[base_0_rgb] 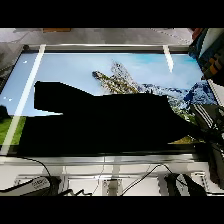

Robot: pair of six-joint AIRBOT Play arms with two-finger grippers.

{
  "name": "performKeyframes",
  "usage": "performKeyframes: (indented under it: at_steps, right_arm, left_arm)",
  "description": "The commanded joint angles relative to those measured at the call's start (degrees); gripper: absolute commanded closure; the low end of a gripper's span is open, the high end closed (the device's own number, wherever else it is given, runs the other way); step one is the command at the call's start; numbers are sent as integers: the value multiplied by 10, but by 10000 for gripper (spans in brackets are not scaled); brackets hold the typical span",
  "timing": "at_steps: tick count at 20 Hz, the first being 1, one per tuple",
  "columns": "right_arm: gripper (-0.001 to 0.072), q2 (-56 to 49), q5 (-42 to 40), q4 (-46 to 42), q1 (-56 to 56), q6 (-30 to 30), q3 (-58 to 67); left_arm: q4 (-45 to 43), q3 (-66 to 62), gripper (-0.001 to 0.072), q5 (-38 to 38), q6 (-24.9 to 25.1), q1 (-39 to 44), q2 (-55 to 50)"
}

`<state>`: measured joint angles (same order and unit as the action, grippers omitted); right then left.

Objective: Fold the clothes and pants, and hang the long-sleeved shirts on hangers.

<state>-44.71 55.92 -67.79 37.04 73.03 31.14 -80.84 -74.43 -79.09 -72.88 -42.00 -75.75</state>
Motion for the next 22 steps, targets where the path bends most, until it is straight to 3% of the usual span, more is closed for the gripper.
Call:
performKeyframes:
  at_steps: [1,4,8,11,14,20,21,22]
  right_arm:
    - [691,0,1,0,0,0,0]
    - [691,0,6,0,0,0,0]
    - [691,0,17,0,0,0,0]
    - [691,0,16,0,0,0,0]
    - [691,0,16,0,0,0,0]
    - [691,0,17,0,0,0,0]
    - [691,1,21,0,0,0,0]
    - [691,1,28,0,0,0,0]
  left_arm:
    - [31,112,153,-22,12,-82,33]
    - [118,207,155,11,85,-156,33]
    - [136,269,157,69,156,-228,32]
    - [136,285,159,81,150,-270,30]
    - [122,299,247,80,146,-293,19]
    - [160,310,220,106,146,-294,-33]
    - [188,310,311,115,153,-294,-44]
    - [222,310,505,123,169,-294,-50]
